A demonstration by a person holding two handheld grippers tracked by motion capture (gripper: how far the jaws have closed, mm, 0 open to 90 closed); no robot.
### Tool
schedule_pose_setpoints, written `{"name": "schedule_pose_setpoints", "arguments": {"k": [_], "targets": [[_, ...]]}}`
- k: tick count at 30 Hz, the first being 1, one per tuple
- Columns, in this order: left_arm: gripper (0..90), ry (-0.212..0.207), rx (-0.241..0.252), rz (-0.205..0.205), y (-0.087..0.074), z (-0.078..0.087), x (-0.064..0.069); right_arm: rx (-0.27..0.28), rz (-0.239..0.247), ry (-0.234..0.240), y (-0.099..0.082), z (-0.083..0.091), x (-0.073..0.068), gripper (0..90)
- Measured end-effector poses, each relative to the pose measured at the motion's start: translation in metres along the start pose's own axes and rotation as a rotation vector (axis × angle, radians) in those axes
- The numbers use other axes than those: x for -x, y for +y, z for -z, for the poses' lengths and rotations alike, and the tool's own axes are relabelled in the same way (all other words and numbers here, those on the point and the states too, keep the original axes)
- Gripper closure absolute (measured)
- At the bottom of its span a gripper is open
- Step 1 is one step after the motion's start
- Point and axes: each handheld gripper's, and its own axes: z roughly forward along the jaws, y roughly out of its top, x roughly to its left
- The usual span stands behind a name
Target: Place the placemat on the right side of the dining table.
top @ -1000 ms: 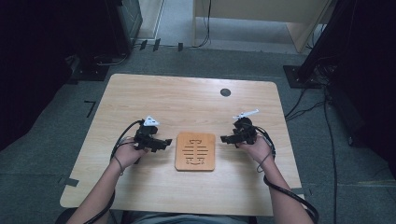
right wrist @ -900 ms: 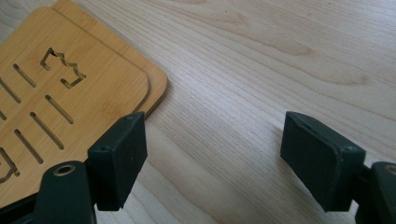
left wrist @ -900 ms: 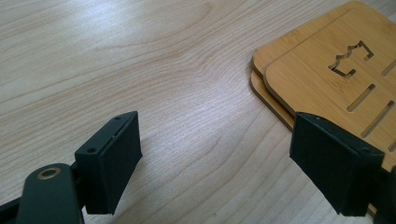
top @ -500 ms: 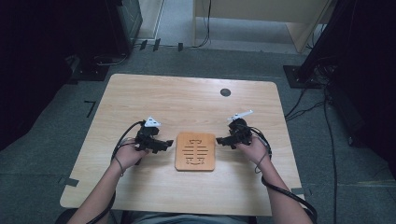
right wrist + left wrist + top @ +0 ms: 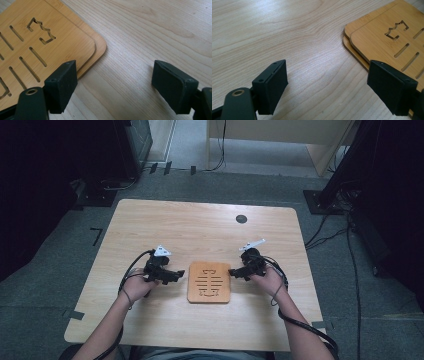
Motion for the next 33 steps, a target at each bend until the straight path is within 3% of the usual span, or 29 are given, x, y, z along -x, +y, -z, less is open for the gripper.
{"name": "schedule_pose_setpoints", "arguments": {"k": [33], "targets": [[15.7, 0.013, -0.009, 0.014, -0.010, 0.007, -0.001, -0.020, 0.045, 0.031, 0.013, -0.011, -0.017, 20.4]]}}
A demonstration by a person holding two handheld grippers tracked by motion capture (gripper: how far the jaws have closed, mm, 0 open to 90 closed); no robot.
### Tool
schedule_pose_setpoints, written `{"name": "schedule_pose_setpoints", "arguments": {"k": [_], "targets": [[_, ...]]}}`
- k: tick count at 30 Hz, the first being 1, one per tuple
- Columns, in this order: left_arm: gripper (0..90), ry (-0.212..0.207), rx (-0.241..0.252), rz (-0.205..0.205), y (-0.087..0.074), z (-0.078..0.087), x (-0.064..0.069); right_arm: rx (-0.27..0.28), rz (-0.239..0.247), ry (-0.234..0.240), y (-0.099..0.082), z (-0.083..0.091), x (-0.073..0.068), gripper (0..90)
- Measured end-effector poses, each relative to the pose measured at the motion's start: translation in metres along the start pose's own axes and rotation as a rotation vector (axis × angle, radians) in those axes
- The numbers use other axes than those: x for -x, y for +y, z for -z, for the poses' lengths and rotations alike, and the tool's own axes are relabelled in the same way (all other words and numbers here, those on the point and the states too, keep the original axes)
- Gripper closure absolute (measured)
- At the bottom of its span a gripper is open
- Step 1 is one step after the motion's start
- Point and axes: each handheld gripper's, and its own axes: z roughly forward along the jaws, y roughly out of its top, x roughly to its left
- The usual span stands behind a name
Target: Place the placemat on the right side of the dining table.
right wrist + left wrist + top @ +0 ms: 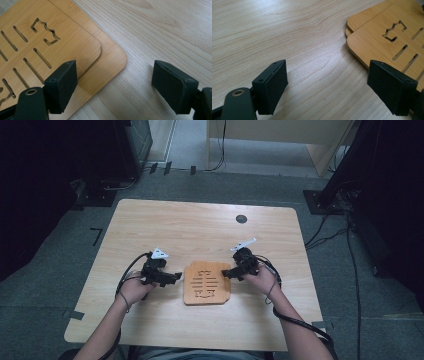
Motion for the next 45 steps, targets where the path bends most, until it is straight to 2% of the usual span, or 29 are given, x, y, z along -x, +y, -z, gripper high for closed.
{"name": "schedule_pose_setpoints", "arguments": {"k": [17, 19, 27, 36, 45], "targets": [[15.7, 0.005, 0.007, 0.009, -0.005, 0.005, 0.001, -0.007, 0.042, 0.026, 0.010, -0.008, -0.013, 19.6], [15.7, 0.005, 0.008, 0.008, -0.005, 0.005, 0.002, -0.007, 0.053, 0.021, 0.010, -0.008, -0.013, 19.6], [15.7, 0.002, 0.010, 0.003, -0.004, 0.005, 0.002, -0.005, 0.013, -0.003, 0.007, -0.003, -0.002, 19.6], [15.7, 0.001, -0.004, -0.001, -0.006, 0.003, 0.004, -0.010, 0.064, -0.009, 0.008, -0.009, -0.012, 19.2], [15.7, 0.007, -0.022, -0.005, -0.007, 0.001, 0.003, -0.004, 0.064, -0.024, 0.010, -0.008, -0.014, 19.1]]}}
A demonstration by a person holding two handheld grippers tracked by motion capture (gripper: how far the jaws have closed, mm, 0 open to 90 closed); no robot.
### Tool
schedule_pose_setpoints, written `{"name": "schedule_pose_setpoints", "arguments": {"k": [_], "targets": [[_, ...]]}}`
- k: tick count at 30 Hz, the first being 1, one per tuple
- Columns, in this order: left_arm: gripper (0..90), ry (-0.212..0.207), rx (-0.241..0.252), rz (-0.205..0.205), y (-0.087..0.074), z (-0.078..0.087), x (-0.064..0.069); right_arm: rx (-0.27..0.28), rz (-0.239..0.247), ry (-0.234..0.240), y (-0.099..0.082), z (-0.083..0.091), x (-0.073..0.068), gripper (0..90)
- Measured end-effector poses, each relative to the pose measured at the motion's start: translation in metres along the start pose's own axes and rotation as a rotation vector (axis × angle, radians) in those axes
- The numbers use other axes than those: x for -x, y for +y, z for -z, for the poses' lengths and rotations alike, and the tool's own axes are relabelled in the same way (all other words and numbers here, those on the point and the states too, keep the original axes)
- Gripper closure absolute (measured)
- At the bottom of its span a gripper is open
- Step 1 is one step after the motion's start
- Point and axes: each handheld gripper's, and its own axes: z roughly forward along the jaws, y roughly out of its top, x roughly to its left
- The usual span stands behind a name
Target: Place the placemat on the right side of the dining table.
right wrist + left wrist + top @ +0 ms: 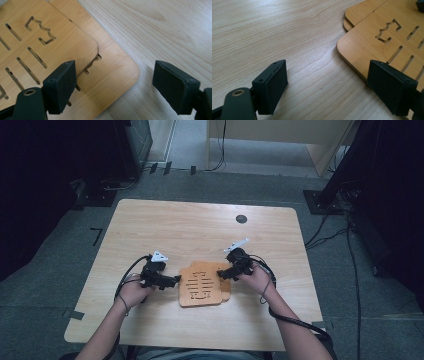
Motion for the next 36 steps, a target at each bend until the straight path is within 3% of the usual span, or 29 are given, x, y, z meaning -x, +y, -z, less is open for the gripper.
{"name": "schedule_pose_setpoints", "arguments": {"k": [5, 12, 20, 27, 32, 33, 36], "targets": [[15.7, 0.004, 0.003, -0.006, 0.001, 0.000, 0.000, 0.033, -0.031, 0.011, 0.002, 0.007, 0.001, 19.1], [15.7, -0.013, 0.047, -0.006, 0.006, 0.002, 0.003, 0.043, -0.026, 0.019, 0.003, 0.010, -0.003, 19.1], [15.6, -0.016, 0.020, -0.023, 0.004, -0.003, 0.005, 0.016, -0.017, 0.001, 0.000, 0.008, -0.002, 19.1], [15.4, -0.020, 0.020, -0.007, 0.004, -0.004, 0.004, 0.047, -0.008, 0.019, 0.003, 0.012, -0.007, 19.1], [12.9, -0.006, 0.018, -0.022, 0.002, -0.006, 0.003, 0.045, -0.032, 0.036, 0.004, 0.014, -0.011, 19.1], [12.9, 0.008, 0.012, -0.053, 0.002, -0.007, 0.005, 0.051, -0.053, 0.053, 0.006, 0.016, -0.012, 19.2], [12.8, 0.005, 0.019, -0.054, 0.002, -0.008, 0.006, 0.055, -0.083, 0.084, 0.007, 0.018, -0.014, 19.2]]}}
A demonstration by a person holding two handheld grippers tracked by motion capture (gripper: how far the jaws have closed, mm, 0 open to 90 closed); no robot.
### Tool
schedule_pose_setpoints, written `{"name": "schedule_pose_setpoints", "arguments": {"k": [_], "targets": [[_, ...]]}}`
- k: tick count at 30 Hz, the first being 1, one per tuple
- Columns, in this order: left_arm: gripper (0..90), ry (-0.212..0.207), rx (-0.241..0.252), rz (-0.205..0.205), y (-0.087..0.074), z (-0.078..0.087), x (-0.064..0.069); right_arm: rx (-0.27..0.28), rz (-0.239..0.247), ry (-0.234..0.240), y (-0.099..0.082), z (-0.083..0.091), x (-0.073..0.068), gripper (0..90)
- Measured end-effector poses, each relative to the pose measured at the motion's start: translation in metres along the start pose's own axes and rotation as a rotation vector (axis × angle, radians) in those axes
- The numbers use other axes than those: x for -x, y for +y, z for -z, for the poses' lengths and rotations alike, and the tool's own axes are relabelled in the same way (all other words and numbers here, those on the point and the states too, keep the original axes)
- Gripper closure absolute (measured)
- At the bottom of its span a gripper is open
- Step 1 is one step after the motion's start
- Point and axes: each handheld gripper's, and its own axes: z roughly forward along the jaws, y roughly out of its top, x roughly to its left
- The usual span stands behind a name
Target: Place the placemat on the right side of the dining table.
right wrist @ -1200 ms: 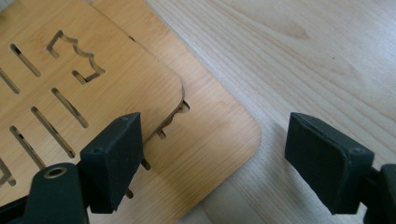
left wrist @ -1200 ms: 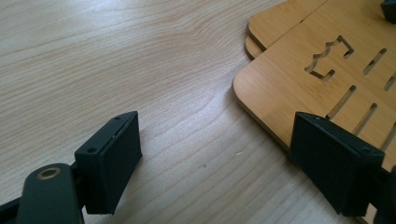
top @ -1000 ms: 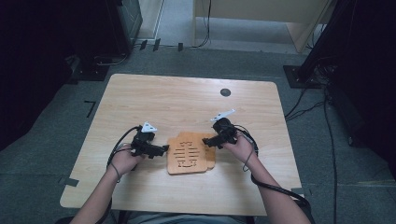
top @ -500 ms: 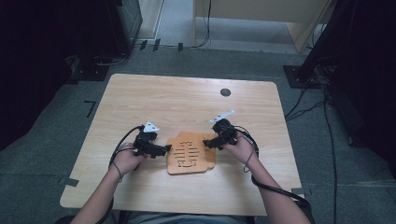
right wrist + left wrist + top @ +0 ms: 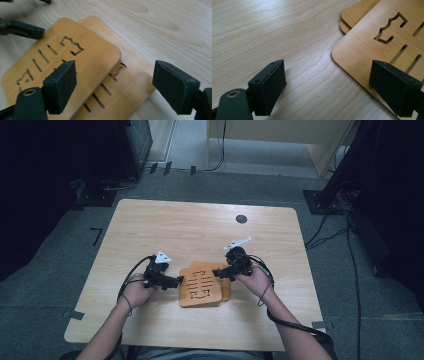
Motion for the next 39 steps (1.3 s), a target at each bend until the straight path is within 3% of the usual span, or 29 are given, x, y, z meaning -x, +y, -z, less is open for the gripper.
{"name": "schedule_pose_setpoints", "arguments": {"k": [5, 12, 14, 17, 20, 24, 25, 30, 39], "targets": [[12.7, -0.001, 0.002, -0.002, 0.000, 0.000, 0.000, -0.012, -0.007, 0.021, 0.002, -0.001, -0.007, 19.3], [12.4, 0.002, 0.000, 0.000, 0.000, 0.000, 0.000, -0.075, 0.012, 0.030, 0.001, -0.007, -0.015, 19.4], [12.4, 0.003, 0.001, 0.001, 0.000, 0.000, 0.000, -0.082, 0.004, 0.027, 0.001, -0.008, -0.015, 19.4], [12.3, 0.003, 0.000, 0.002, 0.000, 0.000, 0.000, -0.109, -0.048, 0.023, 0.003, -0.011, -0.019, 19.3], [12.3, 0.003, 0.001, 0.004, 0.000, -0.001, 0.001, -0.123, -0.058, 0.027, 0.005, -0.012, -0.024, 19.6], [12.3, 0.002, 0.001, 0.004, 0.000, -0.001, 0.001, -0.125, -0.052, 0.010, 0.007, -0.014, -0.029, 24.0], [12.3, -0.001, 0.002, 0.006, 0.000, -0.001, 0.001, -0.133, -0.052, -0.009, 0.008, -0.015, -0.031, 29.6], [12.2, -0.001, 0.004, 0.008, 0.000, -0.001, 0.002, -0.159, -0.102, -0.010, 0.007, -0.015, -0.027, 40.5], [12.2, -0.010, 0.008, 0.005, 0.000, -0.001, 0.001, -0.173, -0.167, 0.045, 0.006, -0.016, -0.022, 46.4]]}}
